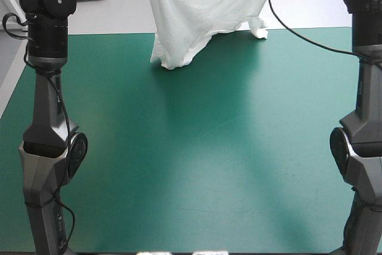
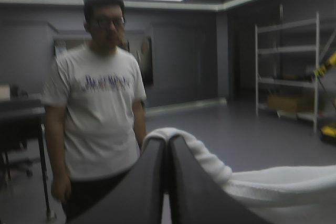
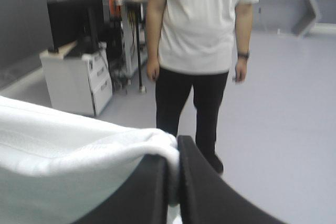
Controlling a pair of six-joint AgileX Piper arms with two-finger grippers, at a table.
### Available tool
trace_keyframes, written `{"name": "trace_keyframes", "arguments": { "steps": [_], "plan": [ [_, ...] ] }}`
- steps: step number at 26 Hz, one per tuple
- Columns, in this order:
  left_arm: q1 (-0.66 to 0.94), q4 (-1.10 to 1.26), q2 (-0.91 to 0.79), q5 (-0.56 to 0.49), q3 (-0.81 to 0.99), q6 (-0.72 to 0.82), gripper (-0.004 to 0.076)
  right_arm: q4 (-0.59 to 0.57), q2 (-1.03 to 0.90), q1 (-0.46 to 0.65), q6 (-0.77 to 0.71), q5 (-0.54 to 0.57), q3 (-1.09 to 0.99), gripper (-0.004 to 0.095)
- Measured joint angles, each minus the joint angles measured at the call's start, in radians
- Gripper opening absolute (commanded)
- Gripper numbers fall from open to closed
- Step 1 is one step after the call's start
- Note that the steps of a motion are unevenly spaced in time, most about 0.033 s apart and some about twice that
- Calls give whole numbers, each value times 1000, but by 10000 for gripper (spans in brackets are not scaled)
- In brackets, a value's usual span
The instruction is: Fold the cloth
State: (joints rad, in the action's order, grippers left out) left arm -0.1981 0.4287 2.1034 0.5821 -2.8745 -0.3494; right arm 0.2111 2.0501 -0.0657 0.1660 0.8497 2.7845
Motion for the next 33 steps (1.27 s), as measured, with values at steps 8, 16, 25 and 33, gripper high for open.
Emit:
{"name": "trace_keyframes", "arguments": {
  "steps": [8,16,25,33],
  "plan": [
    [29,7,71,668,89,104,-10,-71,-75,0,-21,345,-388,-16],
    [53,78,-3,668,404,133,-10,-44,-211,0,-24,393,-815,-12],
    [53,-59,-255,668,893,143,-10,4,-394,-9,-24,384,-1132,-11],
    [25,-101,-500,665,1288,148,-10,-51,-518,-156,-27,381,-1402,-11]
  ]
}}
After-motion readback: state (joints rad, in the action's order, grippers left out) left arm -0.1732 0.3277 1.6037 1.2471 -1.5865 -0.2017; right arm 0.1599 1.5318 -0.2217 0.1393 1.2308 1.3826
